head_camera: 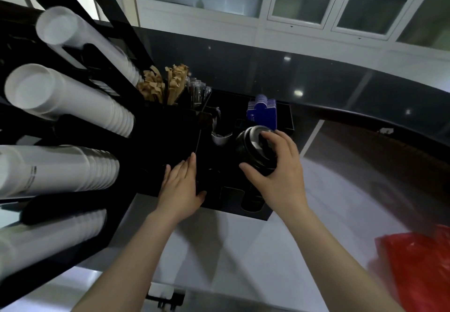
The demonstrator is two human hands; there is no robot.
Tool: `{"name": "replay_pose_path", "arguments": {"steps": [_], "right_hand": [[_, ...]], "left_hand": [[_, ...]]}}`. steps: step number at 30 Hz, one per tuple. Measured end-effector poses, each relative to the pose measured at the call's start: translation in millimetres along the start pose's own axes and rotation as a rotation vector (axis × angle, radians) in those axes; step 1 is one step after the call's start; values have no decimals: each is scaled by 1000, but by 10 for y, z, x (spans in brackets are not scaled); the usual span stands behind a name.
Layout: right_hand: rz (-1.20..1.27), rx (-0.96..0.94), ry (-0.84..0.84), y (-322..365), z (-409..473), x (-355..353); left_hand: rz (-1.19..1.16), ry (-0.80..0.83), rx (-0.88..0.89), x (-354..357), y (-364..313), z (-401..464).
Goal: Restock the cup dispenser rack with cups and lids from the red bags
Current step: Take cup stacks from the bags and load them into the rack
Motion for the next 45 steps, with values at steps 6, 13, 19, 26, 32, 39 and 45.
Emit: {"name": "replay_pose_path", "arguments": {"steps": [6, 13, 19, 26, 32, 39, 45], "right_hand": [[-54, -75, 214, 278, -2, 640], [-285, -48, 254, 144, 14, 1040], [-596, -140, 256, 105, -27, 1186], [-818, -171, 373, -63, -81, 1416], [-1095, -194, 538, -121, -80, 1569], [-954, -348, 510, -72, -180, 1474], [-931, -414, 429, -32, -263, 1402]], "left_hand": [[100, 7, 79, -98, -53, -128], [121, 56, 55, -142, 112, -314], [68, 68, 55, -137, 107, -335], [36, 88, 55, -117, 115, -350], [48, 96, 51, -111, 107, -361], [37, 86, 38, -115, 91, -367], [12, 91, 18, -96, 91, -363]]}}
Point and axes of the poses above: each hand's wrist, its own z-axis towards the middle knuckle, its own x-axis out of the palm, y = z × x, the point moved 6 cm from there along z, towards the middle knuckle, and after that the axes turned 1 degree about y, right-handed, at the moved point
